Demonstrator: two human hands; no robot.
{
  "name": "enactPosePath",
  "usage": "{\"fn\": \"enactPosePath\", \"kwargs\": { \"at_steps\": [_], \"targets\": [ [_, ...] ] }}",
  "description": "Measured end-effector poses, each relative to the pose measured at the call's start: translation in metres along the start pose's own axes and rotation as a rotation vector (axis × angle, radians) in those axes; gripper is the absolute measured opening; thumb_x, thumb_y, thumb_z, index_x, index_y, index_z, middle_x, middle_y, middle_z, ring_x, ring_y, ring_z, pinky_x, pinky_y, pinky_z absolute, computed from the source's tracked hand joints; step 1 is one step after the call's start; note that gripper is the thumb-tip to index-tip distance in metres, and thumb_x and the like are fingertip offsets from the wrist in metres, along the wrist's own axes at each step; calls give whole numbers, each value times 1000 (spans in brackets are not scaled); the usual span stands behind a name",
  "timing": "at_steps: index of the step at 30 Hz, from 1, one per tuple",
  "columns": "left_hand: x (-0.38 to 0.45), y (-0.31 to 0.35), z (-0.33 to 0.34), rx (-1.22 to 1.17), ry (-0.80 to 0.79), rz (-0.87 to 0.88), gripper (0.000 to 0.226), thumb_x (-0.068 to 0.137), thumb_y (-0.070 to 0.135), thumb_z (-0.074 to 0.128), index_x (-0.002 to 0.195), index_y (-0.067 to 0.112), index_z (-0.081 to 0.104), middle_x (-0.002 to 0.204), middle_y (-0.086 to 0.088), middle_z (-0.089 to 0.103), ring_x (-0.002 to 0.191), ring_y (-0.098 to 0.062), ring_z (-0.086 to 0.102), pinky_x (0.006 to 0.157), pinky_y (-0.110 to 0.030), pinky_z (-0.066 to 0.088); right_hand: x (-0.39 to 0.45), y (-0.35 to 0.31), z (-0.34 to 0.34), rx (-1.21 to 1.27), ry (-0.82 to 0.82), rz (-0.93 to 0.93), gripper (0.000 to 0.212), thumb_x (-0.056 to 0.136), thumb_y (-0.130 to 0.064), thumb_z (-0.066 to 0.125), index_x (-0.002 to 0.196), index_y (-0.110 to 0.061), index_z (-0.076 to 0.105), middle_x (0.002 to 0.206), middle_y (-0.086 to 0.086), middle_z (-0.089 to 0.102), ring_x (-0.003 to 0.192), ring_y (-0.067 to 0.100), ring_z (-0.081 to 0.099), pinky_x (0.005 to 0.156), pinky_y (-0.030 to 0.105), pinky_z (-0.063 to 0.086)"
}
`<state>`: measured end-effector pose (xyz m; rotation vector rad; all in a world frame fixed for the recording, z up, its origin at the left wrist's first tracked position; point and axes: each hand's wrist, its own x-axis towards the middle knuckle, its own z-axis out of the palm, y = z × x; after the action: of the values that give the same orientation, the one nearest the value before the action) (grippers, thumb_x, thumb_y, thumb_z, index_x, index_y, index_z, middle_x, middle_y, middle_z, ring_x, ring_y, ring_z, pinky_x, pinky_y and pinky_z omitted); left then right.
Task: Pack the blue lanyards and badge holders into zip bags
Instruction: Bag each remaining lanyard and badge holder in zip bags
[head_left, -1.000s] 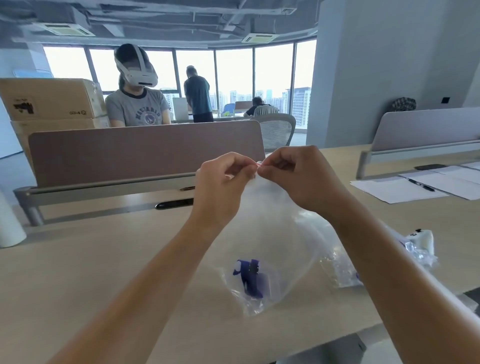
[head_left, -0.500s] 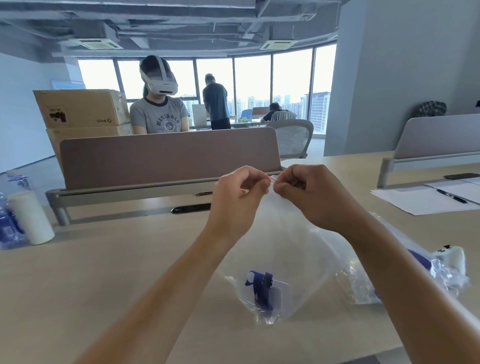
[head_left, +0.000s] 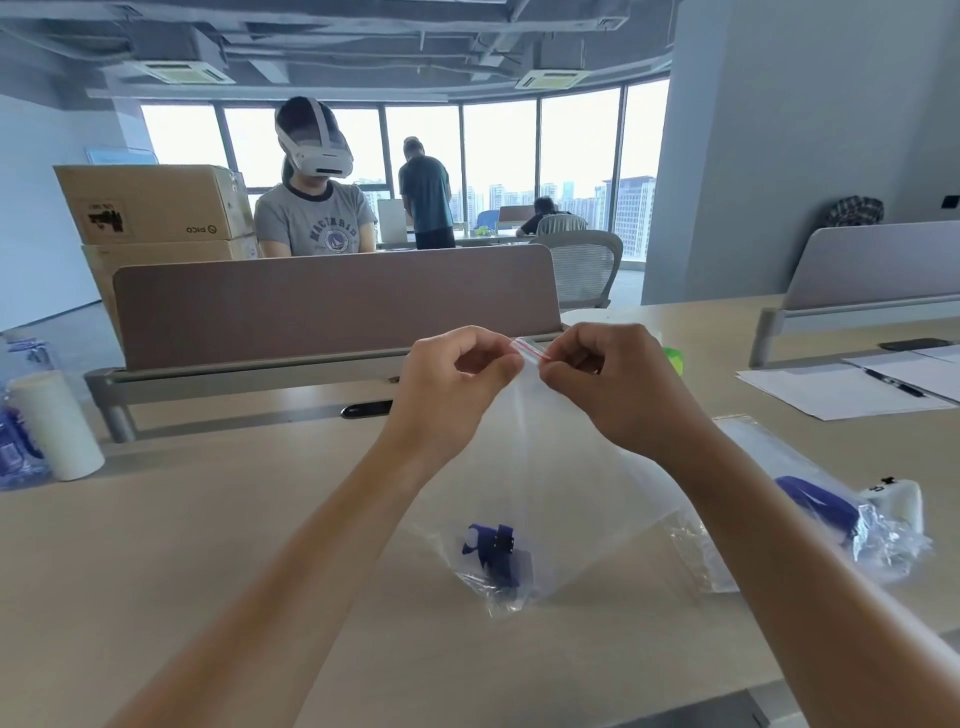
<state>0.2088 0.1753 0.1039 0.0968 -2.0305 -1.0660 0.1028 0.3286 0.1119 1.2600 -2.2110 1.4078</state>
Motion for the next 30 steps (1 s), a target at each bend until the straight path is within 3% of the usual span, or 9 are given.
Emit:
{"fn": "enactPosePath", "kwargs": {
  "at_steps": [8,16,24,30],
  "targets": [
    [0,-2,1,-22,27,10,7,93,18,71,91,16,77,80,9,71,72,-1,61,64,-14,46,0,-4,5,24,17,11,10,87,-23,76,78,-26,75,65,-4,70,52,1,52,53,13,40],
    [1,-5,9,28,108,59,6,94,20,70,92,22,75,89,9,72,84,-12,66,72,-33,58,-6,-10,3,-2,78,49,6,85,-24,76,78,-24,76,58,-11,66,50,0,54,49,11,39],
    [10,2,24,-45,163,4,8,93,23,71,92,18,77,86,11,73,80,0,64,70,-20,52,-14,7,-20,-96,172,151,8,73,-31,75,67,-28,72,54,-17,64,53,6,57,60,29,51],
    [20,-1,33,-140,210,-37,6,89,20,75,89,15,78,79,6,73,74,-2,63,72,-17,50,-33,39,-48,-50,269,230,14,74,-29,79,63,-30,70,54,-21,64,50,2,53,58,23,44]
  ]
}}
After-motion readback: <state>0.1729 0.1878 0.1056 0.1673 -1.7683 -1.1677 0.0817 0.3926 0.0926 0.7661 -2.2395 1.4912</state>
